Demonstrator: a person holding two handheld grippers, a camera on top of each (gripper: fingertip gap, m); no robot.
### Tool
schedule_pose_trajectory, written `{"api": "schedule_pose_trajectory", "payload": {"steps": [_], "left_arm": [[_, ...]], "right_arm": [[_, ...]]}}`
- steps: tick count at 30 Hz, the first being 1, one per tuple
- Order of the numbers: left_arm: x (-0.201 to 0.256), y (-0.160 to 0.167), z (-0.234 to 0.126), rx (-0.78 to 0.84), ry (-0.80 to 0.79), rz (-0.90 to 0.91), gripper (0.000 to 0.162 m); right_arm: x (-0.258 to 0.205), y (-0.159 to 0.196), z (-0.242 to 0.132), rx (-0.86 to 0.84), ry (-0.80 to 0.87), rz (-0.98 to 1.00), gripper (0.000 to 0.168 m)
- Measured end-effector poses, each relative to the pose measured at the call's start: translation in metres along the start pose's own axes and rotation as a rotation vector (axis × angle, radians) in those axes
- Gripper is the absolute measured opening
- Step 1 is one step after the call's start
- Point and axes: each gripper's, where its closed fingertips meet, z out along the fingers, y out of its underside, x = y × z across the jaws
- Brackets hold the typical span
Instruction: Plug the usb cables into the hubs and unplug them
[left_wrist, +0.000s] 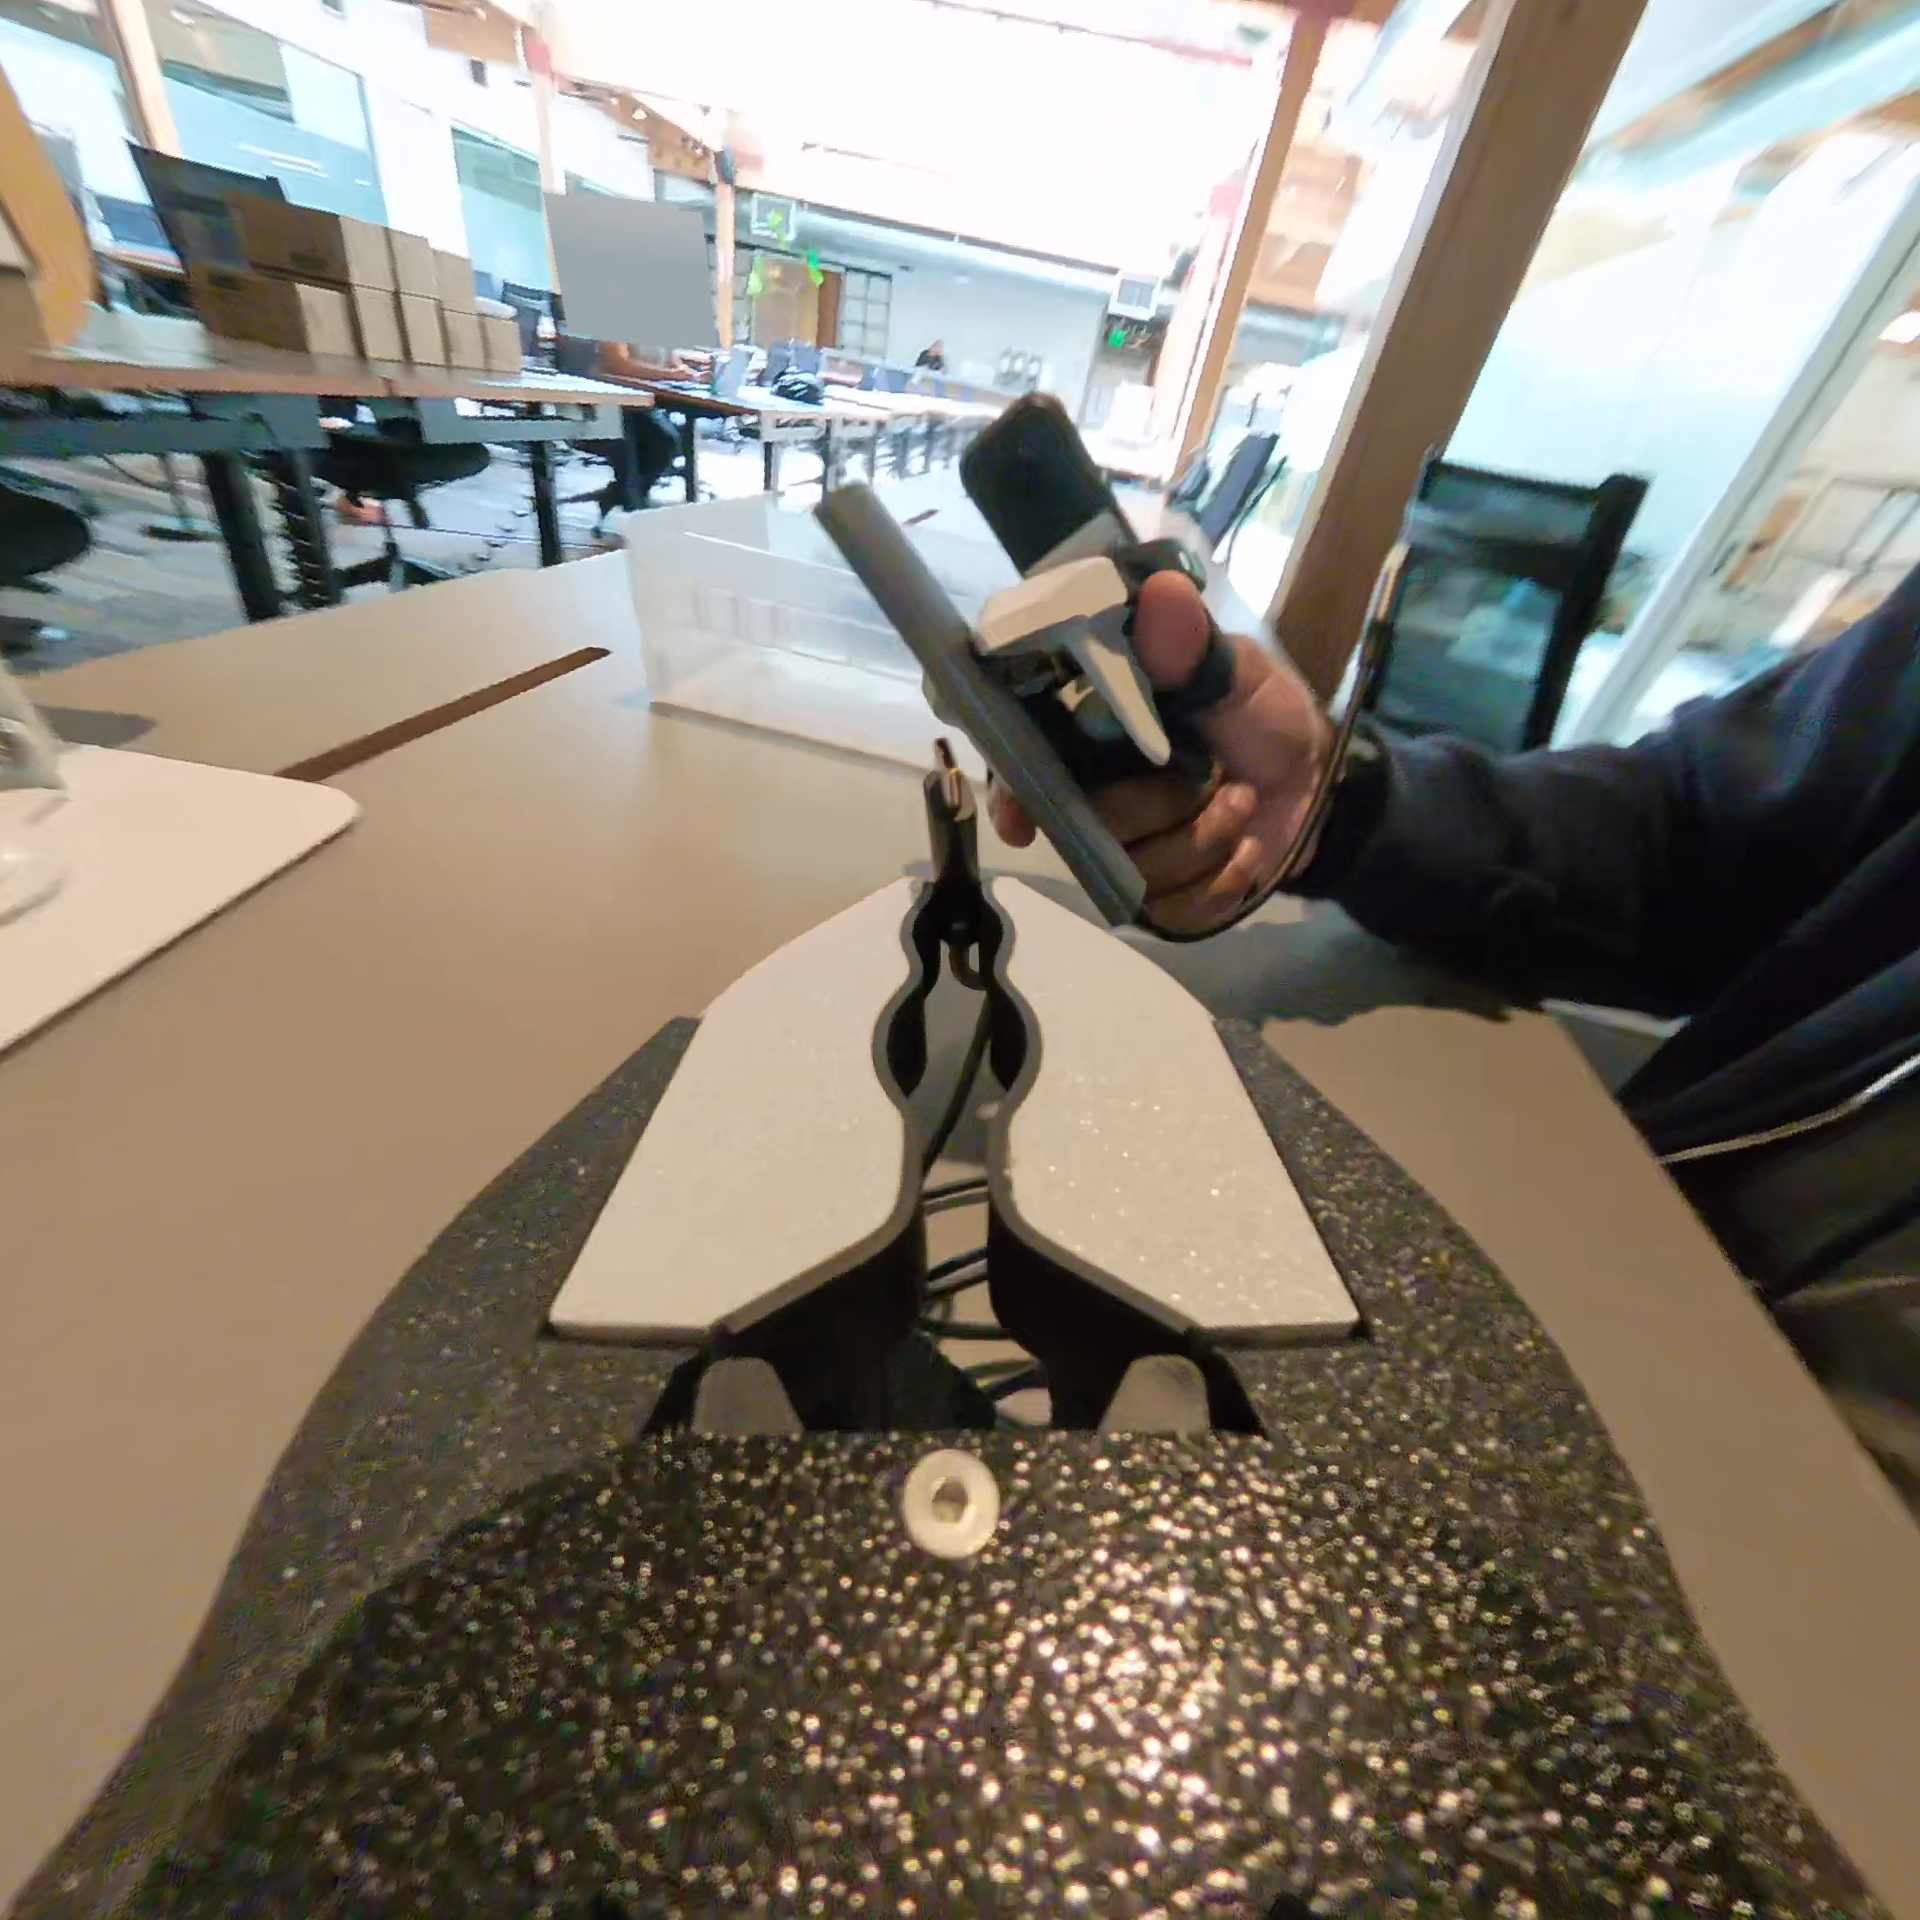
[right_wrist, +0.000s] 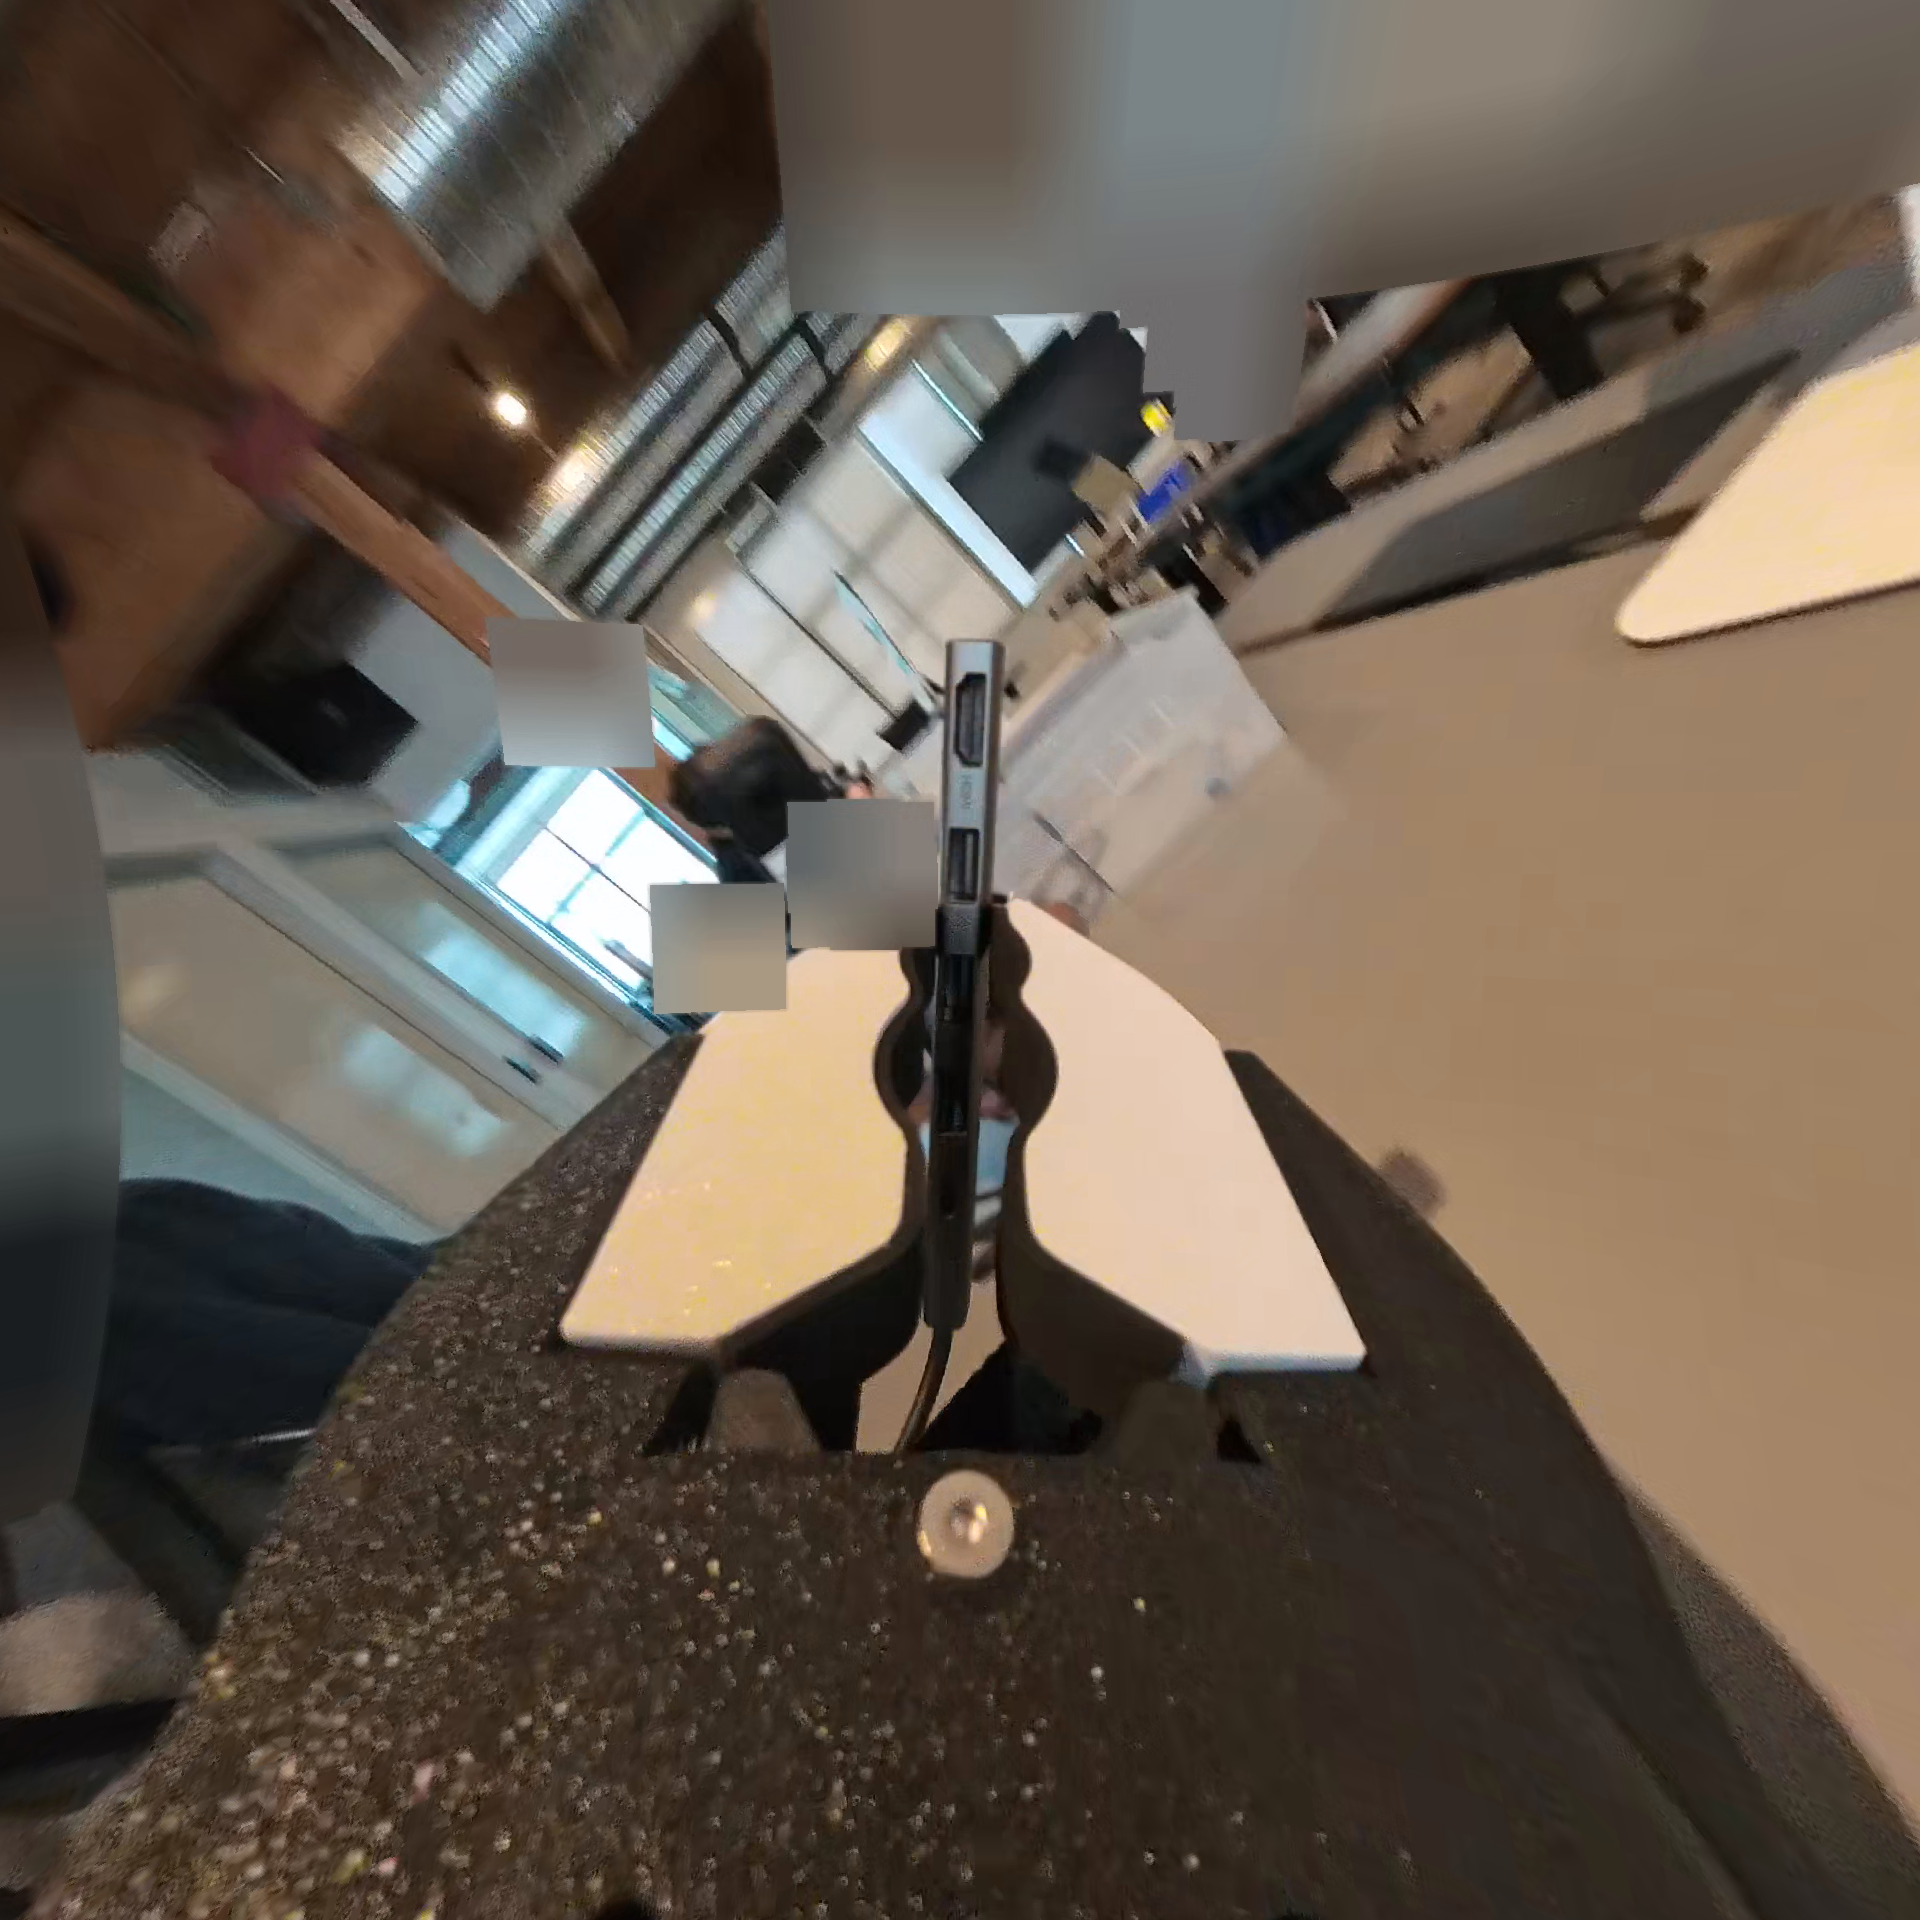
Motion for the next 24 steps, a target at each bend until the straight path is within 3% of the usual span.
{"api": "schedule_pose_trajectory", "payload": {"steps": [3, 9, 12, 15, 19, 24], "left_arm": [[0.004, 0.011, 0.011, -0.024, 0.042, -0.117, 0.006], [-0.006, 0.059, 0.022, -0.275, -0.055, -0.25, 0.006], [-0.009, 0.059, 0.022, -0.271, -0.079, -0.255, 0.007], [-0.014, 0.058, 0.019, -0.268, -0.1, -0.274, 0.023], [-0.018, 0.052, 0.011, -0.261, -0.114, -0.254, 0.031], [-0.034, 0.016, -0.015, -0.147, -0.211, -0.146, 0.037]], "right_arm": [[-0.021, 0.002, 0.0, 0.075, -0.067, -0.041, 0.009], [-0.026, 0.013, -0.001, 0.083, -0.061, -0.118, 0.009], [-0.022, 0.019, 0.002, 0.074, -0.056, -0.115, 0.009], [-0.022, 0.022, 0.005, 0.063, -0.059, -0.136, 0.009], [-0.021, 0.025, 0.007, 0.054, -0.052, -0.169, 0.009], [-0.029, 0.021, 0.008, 0.056, -0.038, -0.271, 0.009]]}}
